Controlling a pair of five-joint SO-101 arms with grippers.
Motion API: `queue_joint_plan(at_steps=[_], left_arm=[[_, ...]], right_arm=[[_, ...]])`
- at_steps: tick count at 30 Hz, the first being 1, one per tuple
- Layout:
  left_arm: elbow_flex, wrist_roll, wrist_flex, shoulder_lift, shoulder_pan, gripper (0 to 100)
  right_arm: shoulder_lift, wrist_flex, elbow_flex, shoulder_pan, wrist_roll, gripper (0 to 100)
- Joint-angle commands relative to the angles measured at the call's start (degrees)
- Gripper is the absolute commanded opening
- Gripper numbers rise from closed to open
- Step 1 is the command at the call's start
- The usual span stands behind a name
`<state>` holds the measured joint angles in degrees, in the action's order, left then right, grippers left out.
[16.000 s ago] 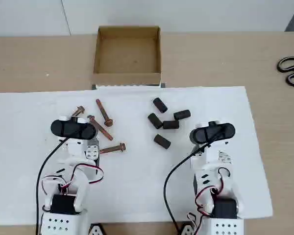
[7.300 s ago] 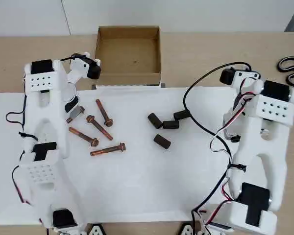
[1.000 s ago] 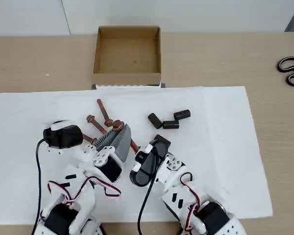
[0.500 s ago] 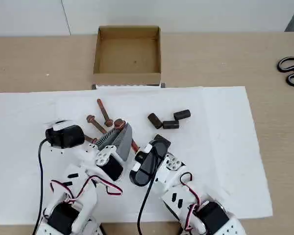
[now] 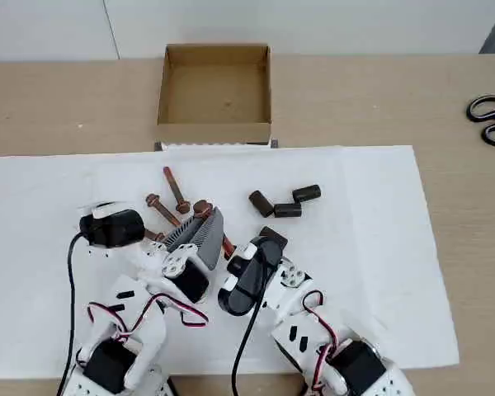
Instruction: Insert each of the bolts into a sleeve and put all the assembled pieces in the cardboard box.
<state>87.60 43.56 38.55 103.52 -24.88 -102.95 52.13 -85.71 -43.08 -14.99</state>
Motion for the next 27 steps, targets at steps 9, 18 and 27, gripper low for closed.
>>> queue_joint_plan(at_steps=[9,18,27], left_arm=[[-2.9,-0.5,10.9,0.4,-5.2,1],[-3.3,-8.1,18.3,0.4,-6.0,1],[2.9,-12.4,18.4,0.4,-6.2,1]], right_arm=[[-0.7,-2.1,1.1,-0.2,-0.4,0.2],[-0.7,-5.1,1.0,-0.1,-0.4,0.2],[-0.7,-6.9,1.2,0.0,-0.4,0.2]])
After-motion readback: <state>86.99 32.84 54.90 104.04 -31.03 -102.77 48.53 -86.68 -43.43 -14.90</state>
